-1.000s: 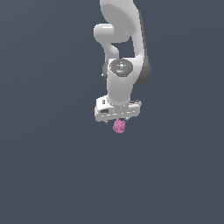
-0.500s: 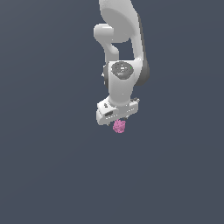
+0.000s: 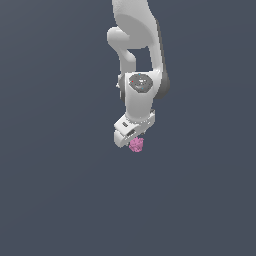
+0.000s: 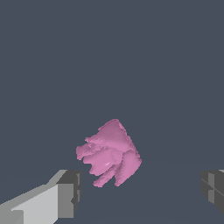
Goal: Pick up the object and move it to a goal position.
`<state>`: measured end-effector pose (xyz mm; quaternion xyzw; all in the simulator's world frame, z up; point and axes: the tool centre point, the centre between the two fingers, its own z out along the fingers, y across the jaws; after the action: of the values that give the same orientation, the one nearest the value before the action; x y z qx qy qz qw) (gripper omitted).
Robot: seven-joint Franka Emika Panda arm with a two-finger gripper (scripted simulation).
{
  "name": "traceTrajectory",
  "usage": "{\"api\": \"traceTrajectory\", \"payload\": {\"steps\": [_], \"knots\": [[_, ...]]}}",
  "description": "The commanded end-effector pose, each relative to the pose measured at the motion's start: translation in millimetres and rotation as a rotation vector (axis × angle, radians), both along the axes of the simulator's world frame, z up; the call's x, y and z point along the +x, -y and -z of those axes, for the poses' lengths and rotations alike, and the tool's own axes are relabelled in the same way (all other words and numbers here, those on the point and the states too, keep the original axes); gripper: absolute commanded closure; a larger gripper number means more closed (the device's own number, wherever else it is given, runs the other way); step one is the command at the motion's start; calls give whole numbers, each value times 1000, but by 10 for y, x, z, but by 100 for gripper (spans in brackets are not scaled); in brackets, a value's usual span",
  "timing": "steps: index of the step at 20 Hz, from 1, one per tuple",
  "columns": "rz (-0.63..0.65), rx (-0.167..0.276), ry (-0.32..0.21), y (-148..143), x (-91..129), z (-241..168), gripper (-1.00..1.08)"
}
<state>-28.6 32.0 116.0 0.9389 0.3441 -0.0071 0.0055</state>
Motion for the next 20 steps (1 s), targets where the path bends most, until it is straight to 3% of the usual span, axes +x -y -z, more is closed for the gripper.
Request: {"api": "traceTrajectory", "payload": {"steps": [1,12,20], "knots": [[-74,2,0,-16,-26,36,-92],[-377,12,2,-90,-138,180,-92],[-507,16,4,-125,-187,237,-92]]}}
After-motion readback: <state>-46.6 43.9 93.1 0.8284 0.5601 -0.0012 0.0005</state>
